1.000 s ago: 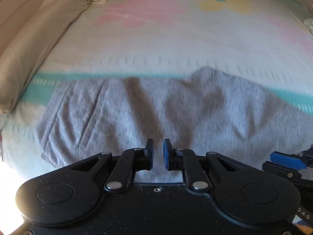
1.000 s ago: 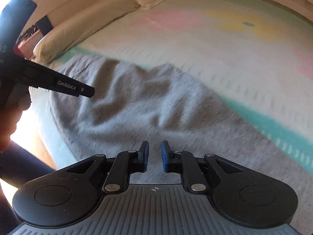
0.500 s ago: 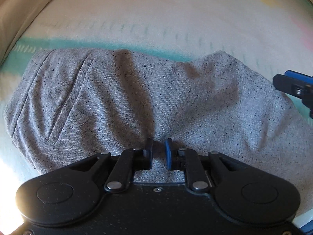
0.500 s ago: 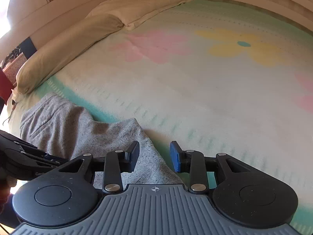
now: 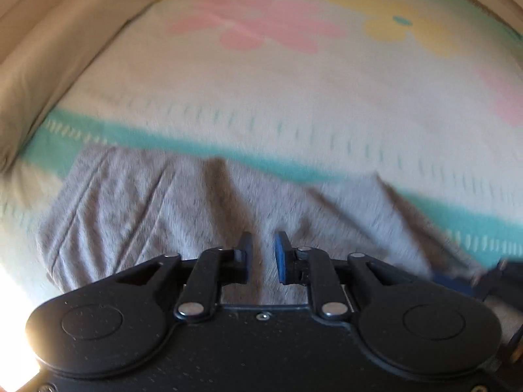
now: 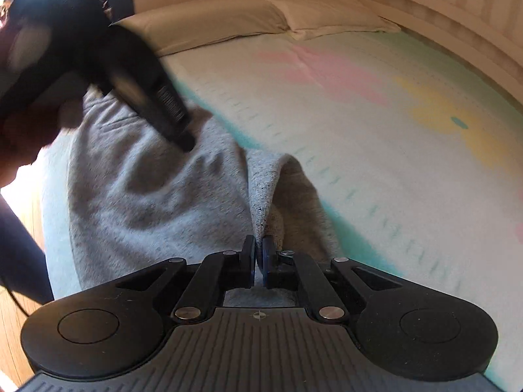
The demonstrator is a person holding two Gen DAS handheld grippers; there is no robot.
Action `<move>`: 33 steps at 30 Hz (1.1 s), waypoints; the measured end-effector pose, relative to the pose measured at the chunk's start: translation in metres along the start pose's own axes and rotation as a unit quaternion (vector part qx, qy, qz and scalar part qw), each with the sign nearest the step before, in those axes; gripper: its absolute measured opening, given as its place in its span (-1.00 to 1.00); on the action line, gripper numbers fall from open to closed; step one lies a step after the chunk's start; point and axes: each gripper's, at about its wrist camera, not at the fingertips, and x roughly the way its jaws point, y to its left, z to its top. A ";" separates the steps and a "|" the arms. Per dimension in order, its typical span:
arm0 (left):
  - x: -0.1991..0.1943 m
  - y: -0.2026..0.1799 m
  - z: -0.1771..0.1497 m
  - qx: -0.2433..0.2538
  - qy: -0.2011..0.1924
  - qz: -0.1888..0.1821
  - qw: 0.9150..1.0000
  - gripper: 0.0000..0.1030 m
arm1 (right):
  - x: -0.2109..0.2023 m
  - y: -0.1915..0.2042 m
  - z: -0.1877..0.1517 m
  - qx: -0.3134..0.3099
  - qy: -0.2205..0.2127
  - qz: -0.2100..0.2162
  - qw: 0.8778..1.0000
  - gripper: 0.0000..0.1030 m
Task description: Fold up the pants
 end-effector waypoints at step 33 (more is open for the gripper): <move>0.065 -0.084 0.054 0.145 0.046 0.009 0.988 -0.71 | -0.004 -0.005 -0.005 0.042 -0.048 -0.069 0.996 -0.90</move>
